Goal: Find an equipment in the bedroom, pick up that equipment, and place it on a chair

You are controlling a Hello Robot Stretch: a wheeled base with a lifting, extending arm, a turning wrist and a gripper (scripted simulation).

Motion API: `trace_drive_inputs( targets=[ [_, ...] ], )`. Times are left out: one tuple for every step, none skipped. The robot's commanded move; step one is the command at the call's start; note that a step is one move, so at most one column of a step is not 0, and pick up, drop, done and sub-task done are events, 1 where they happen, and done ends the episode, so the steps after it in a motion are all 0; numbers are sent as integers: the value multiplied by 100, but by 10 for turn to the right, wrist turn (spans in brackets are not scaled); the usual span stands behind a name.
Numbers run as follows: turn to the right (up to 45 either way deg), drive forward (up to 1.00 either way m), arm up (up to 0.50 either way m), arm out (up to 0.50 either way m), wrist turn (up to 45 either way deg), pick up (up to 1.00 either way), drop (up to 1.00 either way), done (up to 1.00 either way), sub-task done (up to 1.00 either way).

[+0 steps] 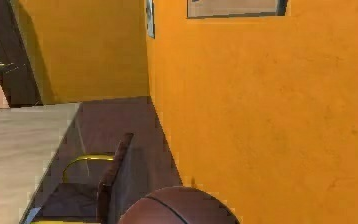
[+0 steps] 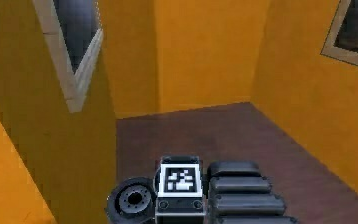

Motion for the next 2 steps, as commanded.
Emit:
trace_drive_inputs(
  targets=[
    [-450, 0, 0, 0, 0, 0, 0, 0, 0],
    [-450, 0, 0, 0, 0, 0, 0, 0, 0]
  ],
)
